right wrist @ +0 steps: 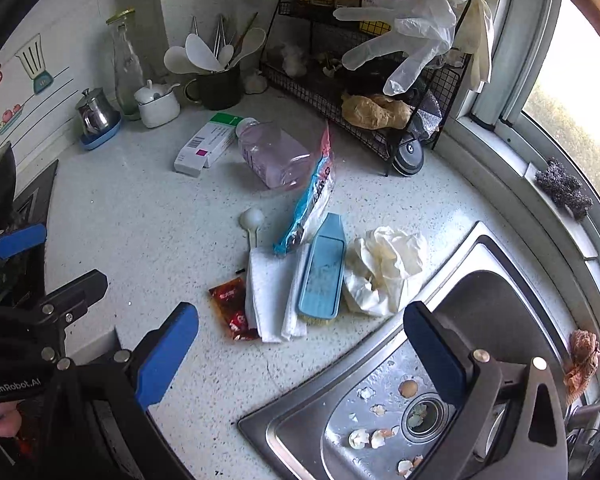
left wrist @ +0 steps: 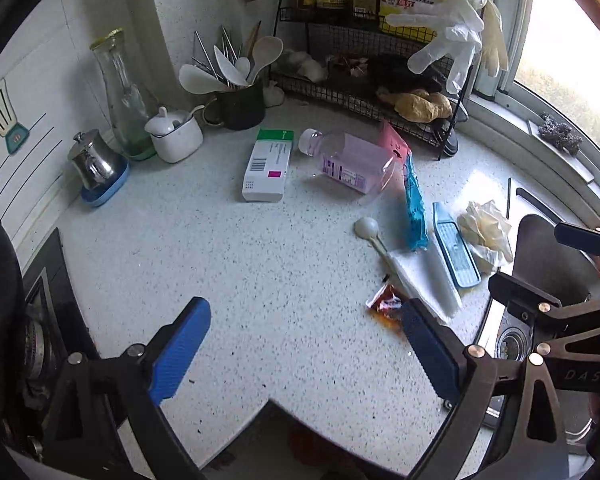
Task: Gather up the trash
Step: 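Close the right tool on the clear plastic bottle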
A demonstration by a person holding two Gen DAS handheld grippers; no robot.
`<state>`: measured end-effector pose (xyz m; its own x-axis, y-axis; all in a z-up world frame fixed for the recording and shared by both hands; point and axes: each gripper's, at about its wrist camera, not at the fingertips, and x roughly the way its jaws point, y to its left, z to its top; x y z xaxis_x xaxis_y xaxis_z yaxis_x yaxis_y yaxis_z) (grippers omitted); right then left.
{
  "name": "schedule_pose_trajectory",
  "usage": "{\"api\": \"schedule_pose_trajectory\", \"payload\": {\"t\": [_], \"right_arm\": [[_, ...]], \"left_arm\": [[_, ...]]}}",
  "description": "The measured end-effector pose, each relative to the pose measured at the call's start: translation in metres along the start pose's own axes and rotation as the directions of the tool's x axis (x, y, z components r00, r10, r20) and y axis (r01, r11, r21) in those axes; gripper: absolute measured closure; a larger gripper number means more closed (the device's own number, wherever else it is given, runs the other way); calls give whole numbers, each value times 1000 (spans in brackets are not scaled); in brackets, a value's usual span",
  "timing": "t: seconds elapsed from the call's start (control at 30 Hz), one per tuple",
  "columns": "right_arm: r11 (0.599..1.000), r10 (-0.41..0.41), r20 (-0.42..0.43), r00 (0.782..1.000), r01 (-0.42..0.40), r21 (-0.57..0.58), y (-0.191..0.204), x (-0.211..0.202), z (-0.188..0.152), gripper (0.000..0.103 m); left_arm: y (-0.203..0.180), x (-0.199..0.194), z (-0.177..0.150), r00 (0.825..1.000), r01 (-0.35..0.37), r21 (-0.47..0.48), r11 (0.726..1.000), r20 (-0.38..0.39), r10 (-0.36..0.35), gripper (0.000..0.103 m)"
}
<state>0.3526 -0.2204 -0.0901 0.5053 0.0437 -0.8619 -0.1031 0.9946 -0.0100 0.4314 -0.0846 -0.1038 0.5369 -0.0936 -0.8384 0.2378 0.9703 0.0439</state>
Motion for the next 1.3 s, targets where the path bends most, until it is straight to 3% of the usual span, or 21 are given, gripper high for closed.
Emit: {"api": "schedule_pose_trajectory", "payload": {"t": [0.4, 0.63, 0.83, 0.97, 1.07, 1.3], "right_arm": [[997, 40, -45, 998, -43, -61, -15, 75, 76, 1], [979, 103, -47, 994, -109, -173, -1, 107, 115, 1], [932, 162, -71, 984, -176, -317, 37, 126, 141, 1], [906, 170, -99, 980, -195, -376, 52, 148, 152, 1], [899, 169, -128, 977, -206, -387, 55, 168, 154, 1], [910, 142, -184, 973, -201, -361, 51, 196, 151, 1]], "left_arm": [[13, 86, 71, 996, -30, -92, 995, -86, 22, 8], [40, 110, 80, 990, -88, -184, 979, -128, 64, 8], [79, 120, 76, 982, -135, -273, 952, -166, 92, 8], [90, 132, 77, 972, -191, -258, 947, -187, 145, 8], [93, 143, 78, 970, -189, -258, 947, -201, 139, 8], [87, 164, 84, 967, -190, -215, 958, -213, 144, 8]]}}
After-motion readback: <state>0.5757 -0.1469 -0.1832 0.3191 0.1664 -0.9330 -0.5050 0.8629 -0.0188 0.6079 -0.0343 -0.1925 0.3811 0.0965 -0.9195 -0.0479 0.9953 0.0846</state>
